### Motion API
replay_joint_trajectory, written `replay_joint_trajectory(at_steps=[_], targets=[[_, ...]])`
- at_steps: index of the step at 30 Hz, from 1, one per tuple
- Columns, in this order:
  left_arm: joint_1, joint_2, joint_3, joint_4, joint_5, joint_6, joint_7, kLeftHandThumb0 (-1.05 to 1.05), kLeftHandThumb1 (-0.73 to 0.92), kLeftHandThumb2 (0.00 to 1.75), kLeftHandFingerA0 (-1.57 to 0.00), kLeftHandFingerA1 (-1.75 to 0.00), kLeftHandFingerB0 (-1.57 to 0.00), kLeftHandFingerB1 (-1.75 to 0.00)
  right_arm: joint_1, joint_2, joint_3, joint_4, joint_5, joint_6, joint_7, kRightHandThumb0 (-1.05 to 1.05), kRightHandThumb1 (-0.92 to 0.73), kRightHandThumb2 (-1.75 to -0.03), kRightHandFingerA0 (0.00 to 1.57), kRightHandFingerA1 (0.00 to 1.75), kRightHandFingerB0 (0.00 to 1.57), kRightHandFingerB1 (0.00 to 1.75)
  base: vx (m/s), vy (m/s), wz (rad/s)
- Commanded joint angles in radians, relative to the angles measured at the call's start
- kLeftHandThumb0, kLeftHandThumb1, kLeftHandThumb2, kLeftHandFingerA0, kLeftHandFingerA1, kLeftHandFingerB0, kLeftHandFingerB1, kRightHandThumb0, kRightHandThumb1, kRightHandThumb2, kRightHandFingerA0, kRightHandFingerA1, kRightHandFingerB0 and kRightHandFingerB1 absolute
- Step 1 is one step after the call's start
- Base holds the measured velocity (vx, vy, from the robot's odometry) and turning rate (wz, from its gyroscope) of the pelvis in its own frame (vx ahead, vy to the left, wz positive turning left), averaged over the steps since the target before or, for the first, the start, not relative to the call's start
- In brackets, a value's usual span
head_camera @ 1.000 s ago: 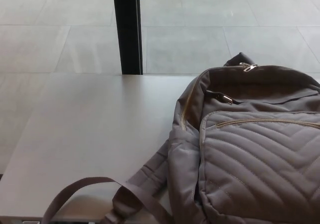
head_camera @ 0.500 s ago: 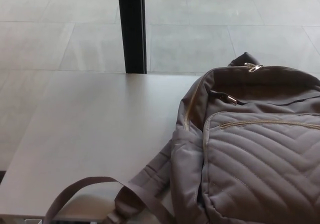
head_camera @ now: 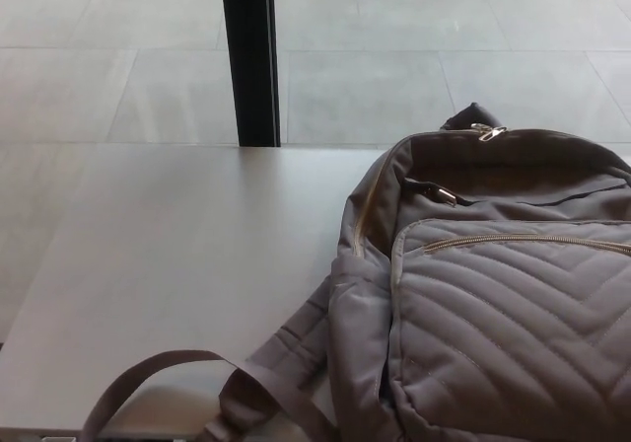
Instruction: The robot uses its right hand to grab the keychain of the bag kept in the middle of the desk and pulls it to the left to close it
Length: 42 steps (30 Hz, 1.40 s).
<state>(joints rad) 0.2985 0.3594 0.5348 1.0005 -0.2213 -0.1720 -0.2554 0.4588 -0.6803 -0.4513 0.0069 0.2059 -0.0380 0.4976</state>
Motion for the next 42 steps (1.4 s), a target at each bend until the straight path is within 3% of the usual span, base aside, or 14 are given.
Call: replay_joint_trajectory(at_steps=[1,5,13,16,20,21,32,33,35,36,42], targets=[[0.008,0.017,0.001,-0.007,-0.013,-0.023,0.006,-0.51,0.52,0.56,-0.72,-0.52,-0.65,-0.49,-0.006,-0.021,0.029,-0.023,-0.034,-0.088,0.062,-0.65,-0.45,-0.77,0.17,0.46,0.08,0.39,0.0,0.0,0.0],[0.008,0.01,0.008,0.001,-0.022,-0.02,0.01,-0.51,0.51,0.55,-0.74,-0.54,-0.6,-0.49,-0.018,-0.03,0.046,-0.032,-0.073,-0.129,0.045,-0.68,-0.45,-0.78,0.19,0.46,0.08,0.4,0.0,0.0,0.0],[0.018,0.007,-0.001,-0.023,-0.016,-0.014,0.02,-0.5,0.53,0.57,-0.73,-0.55,-0.63,-0.5,-0.078,-0.043,0.04,-0.021,-0.054,-0.053,0.045,-0.63,-0.45,-0.77,0.16,0.45,0.1,0.39,0.0,0.0,0.0],[0.013,0.013,-0.001,0.003,-0.014,-0.02,0.018,-0.51,0.52,0.57,-0.74,-0.54,-0.62,-0.49,-0.124,-0.056,0.039,0.023,-0.063,-0.075,0.052,-0.61,-0.47,-0.78,0.17,0.46,0.1,0.39,0.0,0.0,0.0],[0.016,0.011,0.002,0.0,-0.02,-0.023,0.016,-0.51,0.53,0.56,-0.71,-0.52,-0.64,-0.49,-0.19,-0.069,0.041,0.049,-0.073,-0.038,0.043,-0.57,-0.46,-0.77,0.27,0.5,0.19,0.4,0.0,0.0,0.0],[0.016,0.011,0.005,0.0,-0.025,-0.022,0.01,-0.51,0.53,0.56,-0.72,-0.53,-0.63,-0.5,-0.2,-0.081,0.049,0.064,-0.097,-0.055,0.044,-0.5,-0.6,-0.59,0.38,0.41,0.27,0.3,0.0,0.0,0.0],[0.008,0.023,-0.005,0.032,-0.016,-0.036,0.011,-0.5,0.55,0.57,-0.71,-0.53,-0.64,-0.49,-0.201,-0.148,0.093,0.141,-0.2,-0.111,0.035,-0.43,-0.58,-0.57,0.52,0.53,0.38,0.32,0.0,0.0,0.0],[0.013,0.021,-0.002,0.026,-0.021,-0.035,0.005,-0.53,0.53,0.56,-0.71,-0.54,-0.66,-0.5,-0.202,-0.156,0.099,0.147,-0.21,-0.121,0.036,-0.46,-0.47,-0.82,0.48,0.63,0.32,0.47,0.0,0.0,0.0],[0.02,0.016,0.002,0.014,-0.028,-0.032,0.001,-0.53,0.53,0.56,-0.71,-0.54,-0.66,-0.5,-0.207,-0.168,0.107,0.163,-0.22,-0.14,0.038,-0.46,-0.47,-0.82,0.48,0.63,0.32,0.47,0.0,0.0,0.0],[0.017,0.019,-0.007,0.022,-0.012,-0.034,0.025,-0.5,0.54,0.57,-0.74,-0.52,-0.66,-0.49,-0.207,-0.193,0.122,0.175,-0.243,-0.149,0.045,-0.39,-0.61,-0.58,0.54,0.57,0.4,0.33,0.0,0.0,0.0],[-0.006,0.031,0.005,0.077,-0.034,-0.048,-0.009,-0.47,0.53,0.56,-0.72,-0.55,-0.68,-0.52,-0.224,-0.255,0.17,0.228,-0.274,-0.197,0.065,-0.32,-0.64,-0.59,0.54,0.53,0.37,0.34,0.0,0.0,0.0]])
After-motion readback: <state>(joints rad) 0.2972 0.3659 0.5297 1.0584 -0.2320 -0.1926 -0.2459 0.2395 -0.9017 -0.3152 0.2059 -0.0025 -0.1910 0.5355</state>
